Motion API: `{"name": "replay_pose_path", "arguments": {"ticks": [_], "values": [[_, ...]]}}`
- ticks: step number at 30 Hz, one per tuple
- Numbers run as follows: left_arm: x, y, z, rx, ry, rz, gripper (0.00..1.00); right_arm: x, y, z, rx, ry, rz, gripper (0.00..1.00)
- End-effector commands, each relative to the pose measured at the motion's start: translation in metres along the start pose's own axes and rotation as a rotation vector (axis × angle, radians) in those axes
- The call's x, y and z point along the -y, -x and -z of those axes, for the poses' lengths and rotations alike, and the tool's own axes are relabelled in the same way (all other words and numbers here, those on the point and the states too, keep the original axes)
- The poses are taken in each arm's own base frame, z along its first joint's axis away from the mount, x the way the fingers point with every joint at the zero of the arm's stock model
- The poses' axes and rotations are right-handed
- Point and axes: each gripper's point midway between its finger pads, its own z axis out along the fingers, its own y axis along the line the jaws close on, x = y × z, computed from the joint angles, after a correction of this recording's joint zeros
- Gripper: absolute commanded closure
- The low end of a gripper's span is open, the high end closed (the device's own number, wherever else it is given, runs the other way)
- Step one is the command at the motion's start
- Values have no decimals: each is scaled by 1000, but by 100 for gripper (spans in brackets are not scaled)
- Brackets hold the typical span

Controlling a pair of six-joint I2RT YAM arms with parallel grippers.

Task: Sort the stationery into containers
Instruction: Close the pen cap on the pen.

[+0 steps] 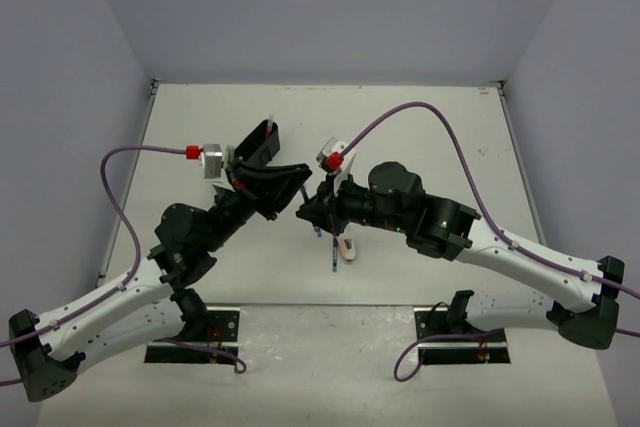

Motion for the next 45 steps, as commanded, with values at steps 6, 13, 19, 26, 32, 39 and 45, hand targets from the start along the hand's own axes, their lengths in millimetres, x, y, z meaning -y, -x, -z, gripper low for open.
{"name": "replay_pose_path", "arguments": {"ticks": [6,13,19,26,32,39,45], "values": [[-30,-43,39,-408,289,-117,100,-1,48,33,446,97,-17,100],[12,-3,19,-344,123,-175,55,-25,10,33,336,252,30,100],[24,3,11,-318,76,-168,49,-24,-6,27,276,263,41,100],[40,15,7,-280,3,-178,58,-22,-9,29,288,255,28,100],[41,3,7,-312,-29,-167,95,-22,-4,30,308,248,13,100],[33,-16,5,-376,-16,-161,66,-18,5,36,349,220,1,100],[30,-20,2,-391,-2,-154,95,-11,9,37,369,175,-9,100]]}}
